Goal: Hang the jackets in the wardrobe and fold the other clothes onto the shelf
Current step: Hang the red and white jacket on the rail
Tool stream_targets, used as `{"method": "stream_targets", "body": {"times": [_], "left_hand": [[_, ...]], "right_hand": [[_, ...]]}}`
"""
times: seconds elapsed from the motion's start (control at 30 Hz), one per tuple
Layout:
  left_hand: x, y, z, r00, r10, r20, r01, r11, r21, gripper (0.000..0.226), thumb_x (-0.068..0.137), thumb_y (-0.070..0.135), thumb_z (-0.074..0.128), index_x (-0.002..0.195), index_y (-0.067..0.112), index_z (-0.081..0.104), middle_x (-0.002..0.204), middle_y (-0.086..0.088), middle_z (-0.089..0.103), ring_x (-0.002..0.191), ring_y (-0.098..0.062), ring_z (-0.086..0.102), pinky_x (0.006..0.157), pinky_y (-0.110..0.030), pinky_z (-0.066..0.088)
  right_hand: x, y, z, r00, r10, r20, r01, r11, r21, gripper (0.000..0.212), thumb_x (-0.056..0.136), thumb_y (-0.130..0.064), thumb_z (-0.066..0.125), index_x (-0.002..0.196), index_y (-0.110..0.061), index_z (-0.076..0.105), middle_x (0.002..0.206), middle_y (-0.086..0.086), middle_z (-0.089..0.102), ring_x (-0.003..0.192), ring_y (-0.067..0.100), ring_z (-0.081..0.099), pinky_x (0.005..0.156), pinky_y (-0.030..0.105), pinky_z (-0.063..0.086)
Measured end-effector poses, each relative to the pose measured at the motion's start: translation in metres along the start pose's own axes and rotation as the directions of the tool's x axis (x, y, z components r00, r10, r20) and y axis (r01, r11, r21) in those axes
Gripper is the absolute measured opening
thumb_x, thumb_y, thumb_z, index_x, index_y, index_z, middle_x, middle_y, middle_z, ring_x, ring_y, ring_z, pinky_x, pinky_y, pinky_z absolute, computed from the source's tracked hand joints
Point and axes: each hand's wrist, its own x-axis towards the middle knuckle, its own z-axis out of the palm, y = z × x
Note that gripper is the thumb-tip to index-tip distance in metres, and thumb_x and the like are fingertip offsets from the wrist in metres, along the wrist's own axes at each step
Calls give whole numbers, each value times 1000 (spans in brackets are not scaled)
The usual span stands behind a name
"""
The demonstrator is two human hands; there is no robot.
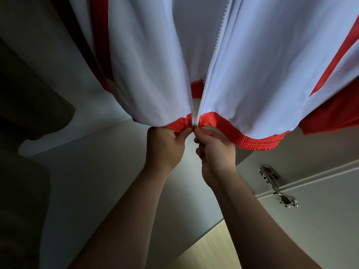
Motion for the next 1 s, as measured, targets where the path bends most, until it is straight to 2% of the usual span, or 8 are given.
{"method": "stream_targets", "body": {"times": [0.23, 0.4, 0.47, 0.6, 0.7, 0.83, 0.9, 1.0], "left_hand": [[0, -9, 4, 998, 15, 58, -17, 1000, 23, 24, 92, 27, 74, 103, 6, 79, 102, -5, 78, 94, -24, 72, 89, -34, 54], [1, -10, 9, 975, -204, 91, 215, 965, -147, 18, 93, 30, 73, 101, 15, 76, 79, 5, 73, 70, -11, 65, 67, -18, 46], [1, -10, 12, 937, -310, 161, 345, 896, -280, 16, 93, 29, 72, 102, 15, 74, 84, 6, 74, 79, -8, 68, 74, -23, 52], [1, -12, 13, 882, -366, 297, 470, 727, -501, 16, 92, 25, 68, 107, 22, 74, 99, 2, 77, 98, -23, 71, 91, -41, 57], [1, -15, 14, 886, -382, 264, 464, 708, -532, 16, 87, 32, 73, 100, 24, 75, 95, 4, 78, 89, -16, 72, 85, -41, 57], [1, -18, 15, 904, -363, 227, 428, 758, -491, 20, 81, 44, 75, 96, 31, 77, 95, 7, 78, 93, -17, 72, 89, -46, 57], [1, -18, 15, 891, -395, 225, 453, 728, -515, 29, 76, 51, 77, 94, 27, 76, 93, 2, 78, 93, -26, 72, 88, -50, 56], [5, -20, 15, 855, -459, 239, 504, 632, -589, 43, 72, 46, 80, 98, 13, 72, 87, 2, 75, 78, -21, 64, 78, -42, 51]], "right_hand": [[-1, -1, -3, 996, -76, 50, 81, 991, -103, 15, 85, -12, 76, 70, -14, 75, 69, -1, 64, 64, 15, 50, 65, 32, 41], [-3, 0, 2, 994, -103, 35, 108, 954, -278, 20, 87, -34, 76, 74, -19, 78, 66, -7, 65, 63, 13, 52, 62, 33, 43], [-4, -1, 4, 997, -59, 47, 71, 944, -322, 24, 91, -38, 71, 77, -19, 76, 61, -8, 61, 58, 12, 50, 58, 30, 42], [-9, -7, 7, 979, 113, 172, -76, 975, -209, 30, 95, -28, 59, 69, -15, 59, 58, -2, 43, 48, 14, 31, 47, 26, 25], [-12, -12, 8, 967, 152, 206, -111, 974, -198, 33, 93, -26, 58, 62, -19, 49, 58, 0, 37, 49, 15, 26, 44, 25, 20], [-18, -25, 9, 950, 27, 310, 2, 996, -93, 27, 94, -19, 54, 68, -16, 46, 58, -1, 33, 53, 16, 22, 48, 27, 20], [-21, -33, 10, 929, -95, 359, 118, 992, -44, 32, 97, -24, 54, 67, -16, 47, 57, -3, 34, 51, 14, 25, 49, 26, 23], [-28, -39, 14, 899, -211, 383, 249, 967, -50, 38, 98, -31, 54, 63, -17, 51, 53, -6, 37, 47, 12, 30, 47, 21, 29]]}}
